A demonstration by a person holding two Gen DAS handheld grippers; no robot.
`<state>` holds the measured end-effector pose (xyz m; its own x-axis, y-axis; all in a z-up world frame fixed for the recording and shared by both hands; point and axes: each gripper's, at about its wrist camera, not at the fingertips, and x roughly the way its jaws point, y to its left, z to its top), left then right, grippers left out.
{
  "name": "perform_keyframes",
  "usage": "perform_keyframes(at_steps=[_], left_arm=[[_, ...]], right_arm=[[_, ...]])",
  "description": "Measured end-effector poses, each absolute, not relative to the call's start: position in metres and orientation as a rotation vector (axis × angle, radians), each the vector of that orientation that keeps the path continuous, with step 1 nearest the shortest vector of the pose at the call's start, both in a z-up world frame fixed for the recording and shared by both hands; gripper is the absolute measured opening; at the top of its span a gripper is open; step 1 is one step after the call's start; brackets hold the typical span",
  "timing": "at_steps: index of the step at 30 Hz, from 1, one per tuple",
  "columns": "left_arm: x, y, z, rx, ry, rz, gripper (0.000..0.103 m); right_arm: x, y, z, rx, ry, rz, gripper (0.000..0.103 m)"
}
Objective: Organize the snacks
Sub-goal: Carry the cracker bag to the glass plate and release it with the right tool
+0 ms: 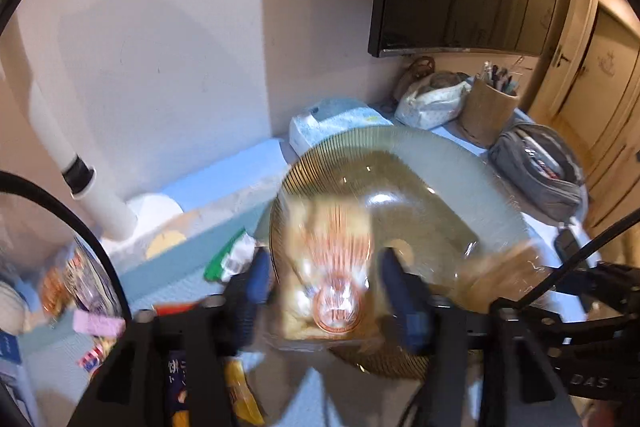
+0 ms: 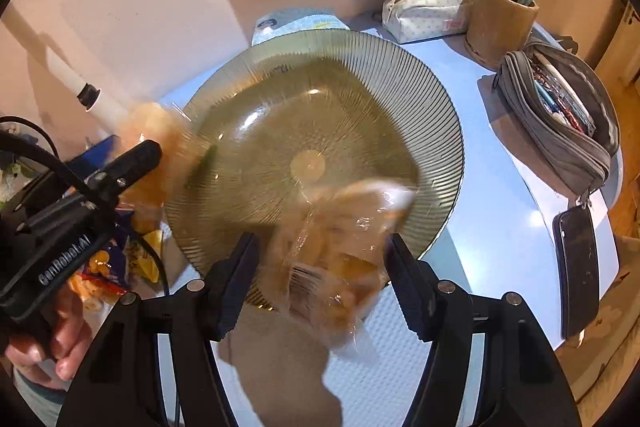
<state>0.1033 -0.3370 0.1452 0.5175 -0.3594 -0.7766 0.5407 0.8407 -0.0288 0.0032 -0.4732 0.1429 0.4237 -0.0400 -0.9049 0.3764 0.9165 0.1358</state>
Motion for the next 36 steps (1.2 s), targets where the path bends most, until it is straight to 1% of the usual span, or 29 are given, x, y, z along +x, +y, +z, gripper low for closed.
perform_keyframes(at_steps=[1,9,19,23,29,33,36], left_arm=[[0.104,-0.338,0.145,0.222,0.872,-0.546,0.077],[0.115,-0.311,0.140,0.110,0.922,-0.500,0.077],[0.102,-0.243,0.155,0.066,0.902,-0.390,0.077],[0.095,-0.195,0.167,0.021,0.879,-0.316,0.077],[0.083,-0.098,0.181,-0.099,0.860,-0.176,0.077],[0.072,-0.036,0.183,-0.168,0.862,-0.094,0.077],[0.064,-0.005,0.179,-0.197,0.876,-0.062,0.077]], right_arm=[[0.004,-0.476,0.143,0.343,1.105,-0.267,0.065],[0.002,-0.480,0.144,0.348,1.095,-0.261,0.065],[0.005,-0.430,0.149,0.303,1.086,-0.192,0.065],[0.009,-0.408,0.154,0.282,1.073,-0.158,0.065],[0.017,-0.367,0.154,0.273,1.070,-0.101,0.065],[0.024,-0.337,0.152,0.267,1.071,-0.060,0.065],[0.027,-0.311,0.150,0.252,1.069,-0.022,0.065]])
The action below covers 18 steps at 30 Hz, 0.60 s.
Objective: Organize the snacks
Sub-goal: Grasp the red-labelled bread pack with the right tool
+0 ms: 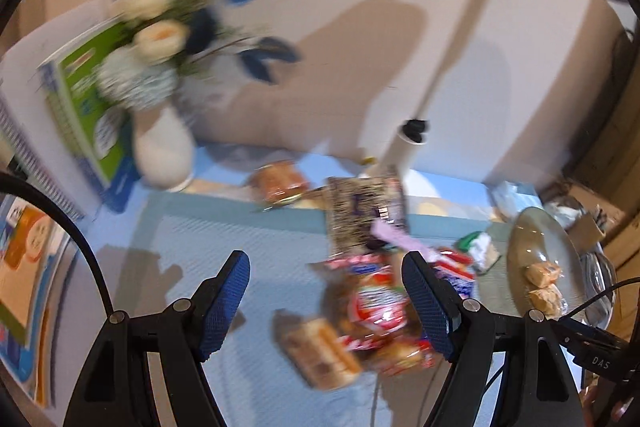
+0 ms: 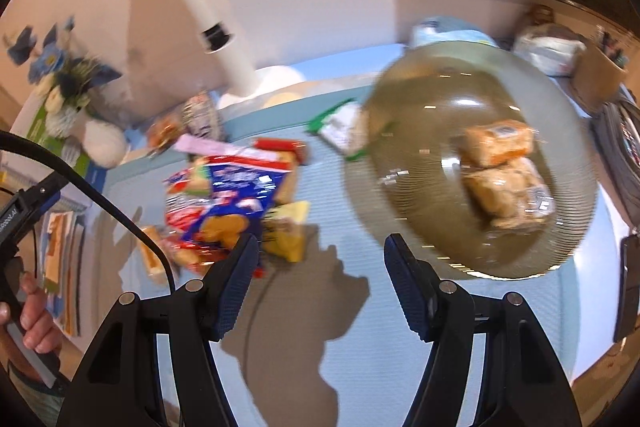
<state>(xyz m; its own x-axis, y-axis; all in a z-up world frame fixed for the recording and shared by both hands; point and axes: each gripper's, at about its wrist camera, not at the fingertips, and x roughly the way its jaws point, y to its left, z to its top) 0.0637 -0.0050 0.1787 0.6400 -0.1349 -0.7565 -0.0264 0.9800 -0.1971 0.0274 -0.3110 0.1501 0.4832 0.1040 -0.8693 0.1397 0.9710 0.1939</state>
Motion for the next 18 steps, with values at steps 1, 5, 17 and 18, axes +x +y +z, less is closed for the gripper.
perform_keyframes(at_steps=[1,5,17,18], left_arm=[[0.062,0.003,0.177,-0.208,0.885,-0.063,0.077],[0.057,0.016,0.155,-0.252,0.947,-0.104,0.077],[0.066,0.002,0.077,-0.336,1.153,-0.236,0.077],[0.066,0.003,0.074,-0.342,1.161,-0.242,0.077]], right_arm=[[0.029,-0.299,0.149,0.245,1.068,-0.004,0.065],[0.030,-0.267,0.143,0.235,1.077,0.047,0.065],[0.027,-0.208,0.093,0.293,1.202,0.157,0.065],[0.028,-0.204,0.092,0.292,1.201,0.161,0.065]])
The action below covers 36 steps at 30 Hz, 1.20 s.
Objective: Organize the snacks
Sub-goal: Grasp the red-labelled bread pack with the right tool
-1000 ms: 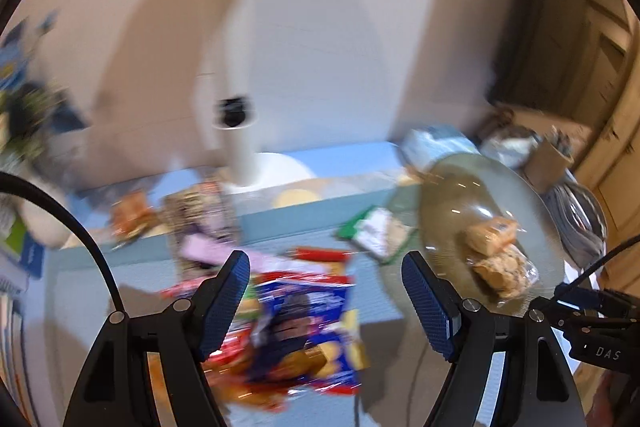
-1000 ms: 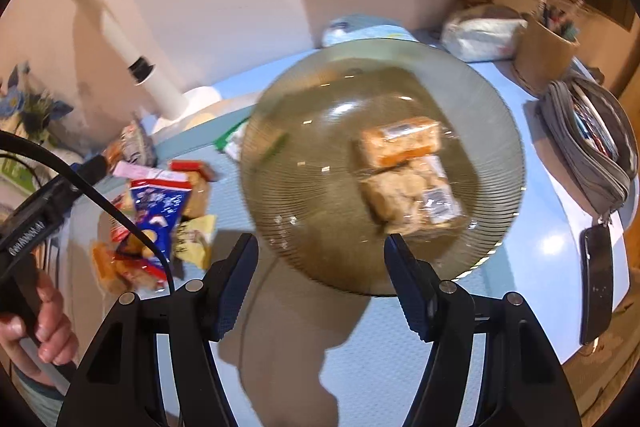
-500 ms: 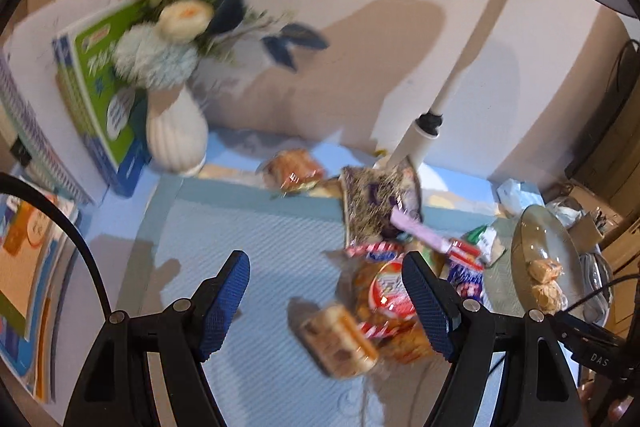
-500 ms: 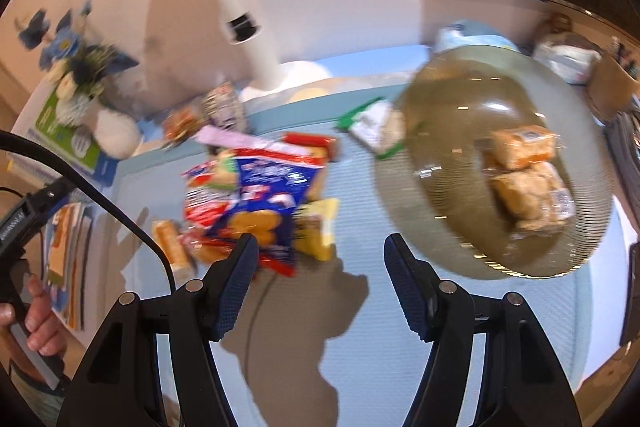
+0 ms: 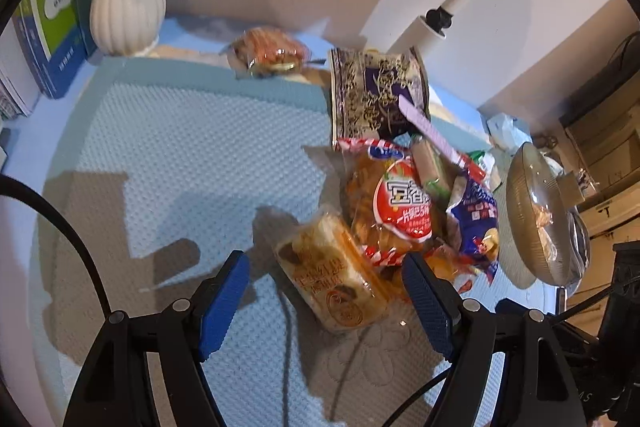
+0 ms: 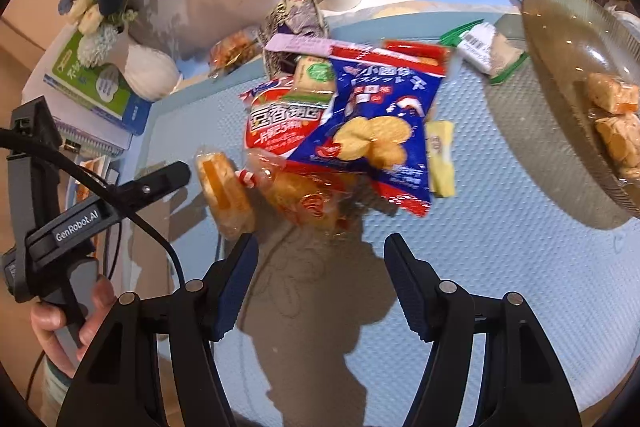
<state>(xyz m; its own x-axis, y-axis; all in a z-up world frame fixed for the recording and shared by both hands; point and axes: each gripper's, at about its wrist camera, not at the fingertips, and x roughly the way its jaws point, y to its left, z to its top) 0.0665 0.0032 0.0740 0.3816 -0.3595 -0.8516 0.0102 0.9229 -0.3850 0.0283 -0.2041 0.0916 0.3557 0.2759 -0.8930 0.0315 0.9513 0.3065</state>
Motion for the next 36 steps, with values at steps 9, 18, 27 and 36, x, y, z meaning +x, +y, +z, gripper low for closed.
perform_keyframes(at_steps=[9,18,27,36], left_arm=[[0.080,0.021,0.040,-0.535,1.256,-0.299,0.074],[0.079,0.034,0.032,-0.610,1.269,-0.313,0.074],[0.086,0.021,0.028,-0.622,1.292,-0.345,0.074],[0.089,-0.006,0.021,-0.561,1.335,-0.339,0.070]], right_arm=[[0.047,-0.180,0.073,0.303,1.191,0.168,0.065],[0.067,-0.179,0.053,0.390,1.201,0.115,0.062],[0.067,-0.185,0.048,0.388,1.200,0.117,0.045],[0.041,-0.213,0.056,0.366,1.200,0.107,0.044]])
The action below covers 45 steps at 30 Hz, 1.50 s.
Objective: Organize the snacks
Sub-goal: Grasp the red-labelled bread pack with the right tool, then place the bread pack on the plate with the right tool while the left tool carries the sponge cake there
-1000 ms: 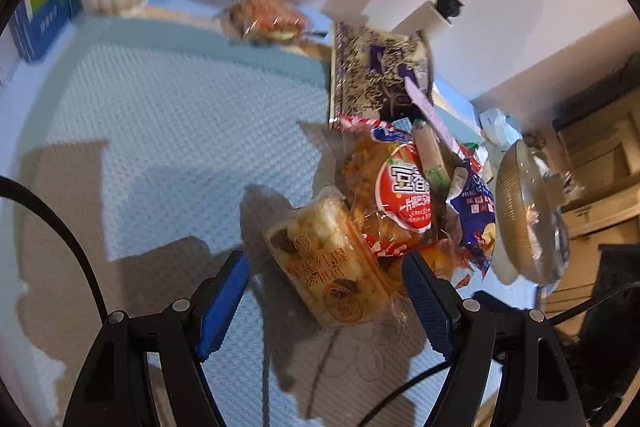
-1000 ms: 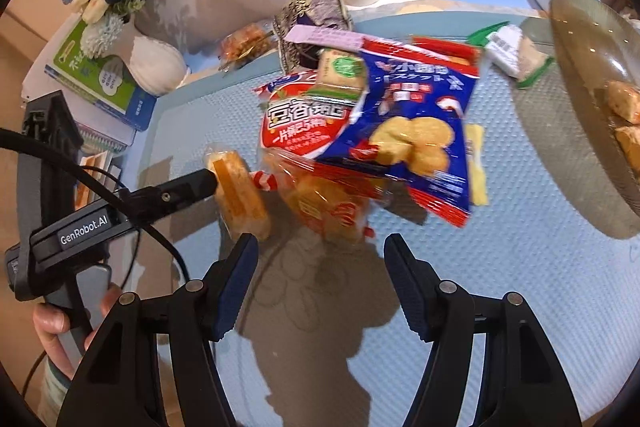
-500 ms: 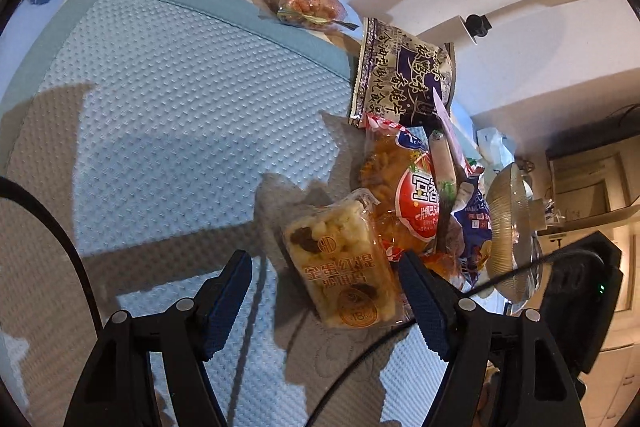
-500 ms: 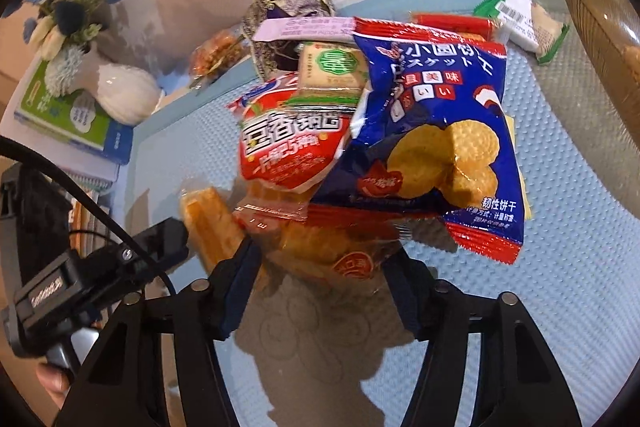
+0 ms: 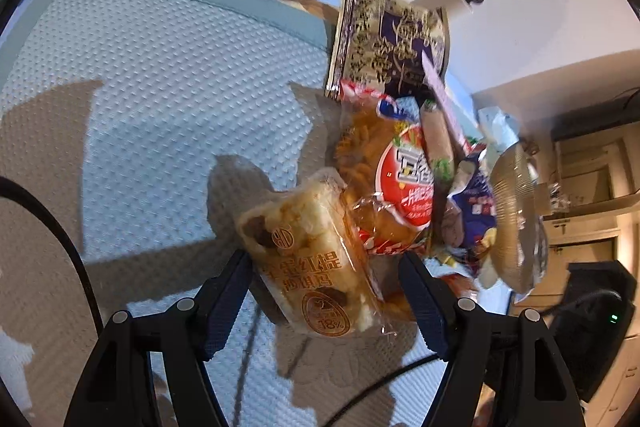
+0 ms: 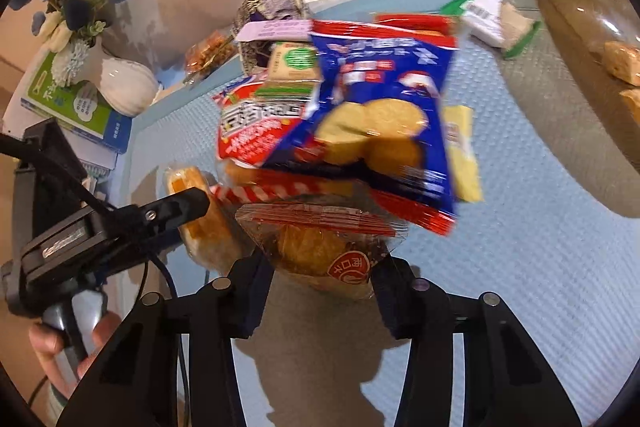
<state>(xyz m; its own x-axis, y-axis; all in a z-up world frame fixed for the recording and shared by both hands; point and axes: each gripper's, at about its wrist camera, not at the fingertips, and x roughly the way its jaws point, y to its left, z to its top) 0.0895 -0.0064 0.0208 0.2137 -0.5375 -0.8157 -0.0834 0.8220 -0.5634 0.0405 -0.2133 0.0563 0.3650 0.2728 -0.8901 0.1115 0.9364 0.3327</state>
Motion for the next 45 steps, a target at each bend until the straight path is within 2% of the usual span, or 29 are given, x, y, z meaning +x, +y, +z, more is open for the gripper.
perform_keyframes(at_steps=[2,10,20,30,37,45], left_arm=[[0.089,-0.011,0.016,-0.543,1.350,-0.322,0.059],[0.080,-0.017,0.019,-0.506,1.319,-0.291,0.053],[0.069,-0.037,0.058,-0.365,1.216,-0.292,0.052],[0.085,-0.057,0.117,-0.350,1.099,-0.352,0.052],[0.105,-0.113,0.150,-0.306,1.044,-0.458,0.052],[0.128,-0.208,0.157,-0.226,1.043,-0.599,0.052]], right_arm=[[0.035,-0.221,0.058,0.368,1.201,0.098,0.044],[0.018,-0.244,0.062,0.370,1.203,0.057,0.044],[0.007,-0.257,0.090,0.376,1.158,0.081,0.043],[0.007,-0.275,0.136,0.340,1.064,0.076,0.043],[0.005,-0.316,0.163,0.323,0.996,0.012,0.043],[0.006,-0.396,0.172,0.359,0.972,-0.142,0.043]])
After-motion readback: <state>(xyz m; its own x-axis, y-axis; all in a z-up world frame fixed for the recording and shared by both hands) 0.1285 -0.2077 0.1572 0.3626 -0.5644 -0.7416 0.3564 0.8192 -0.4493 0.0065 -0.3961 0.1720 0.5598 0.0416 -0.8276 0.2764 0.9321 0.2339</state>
